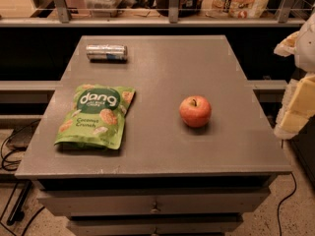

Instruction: Place redbull can upright

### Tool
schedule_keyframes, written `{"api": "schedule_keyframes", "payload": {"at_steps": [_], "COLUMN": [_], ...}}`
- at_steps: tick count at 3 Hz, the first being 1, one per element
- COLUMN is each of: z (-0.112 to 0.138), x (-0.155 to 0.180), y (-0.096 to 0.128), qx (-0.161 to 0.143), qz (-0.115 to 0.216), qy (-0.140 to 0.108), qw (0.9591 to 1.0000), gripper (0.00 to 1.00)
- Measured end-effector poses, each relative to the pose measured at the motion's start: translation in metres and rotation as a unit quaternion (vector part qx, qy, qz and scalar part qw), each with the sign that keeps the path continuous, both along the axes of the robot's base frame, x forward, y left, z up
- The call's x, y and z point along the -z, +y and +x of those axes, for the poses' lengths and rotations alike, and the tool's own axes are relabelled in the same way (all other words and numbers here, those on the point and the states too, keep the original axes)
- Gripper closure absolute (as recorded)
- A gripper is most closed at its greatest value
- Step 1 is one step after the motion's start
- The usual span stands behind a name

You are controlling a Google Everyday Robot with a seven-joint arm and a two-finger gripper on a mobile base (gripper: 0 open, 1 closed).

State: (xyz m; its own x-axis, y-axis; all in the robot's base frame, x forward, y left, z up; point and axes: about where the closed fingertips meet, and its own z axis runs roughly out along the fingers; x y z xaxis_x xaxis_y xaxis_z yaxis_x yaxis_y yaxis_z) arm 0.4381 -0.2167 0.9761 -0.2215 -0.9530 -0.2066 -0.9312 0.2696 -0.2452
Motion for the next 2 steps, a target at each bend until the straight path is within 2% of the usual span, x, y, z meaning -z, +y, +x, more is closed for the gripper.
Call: {"api": "schedule_keyframes", "payload": {"at_steps": [1, 2], "z": [0.0, 0.025], "x": [0.0, 0.004], "y": [0.0, 0.017], "qx": [0.0, -0.021], "qz": [0.0, 0.005], "qy": [0.0, -0.003], "qw": [1.0, 0.9998], "gripper": [0.0, 0.0]}}
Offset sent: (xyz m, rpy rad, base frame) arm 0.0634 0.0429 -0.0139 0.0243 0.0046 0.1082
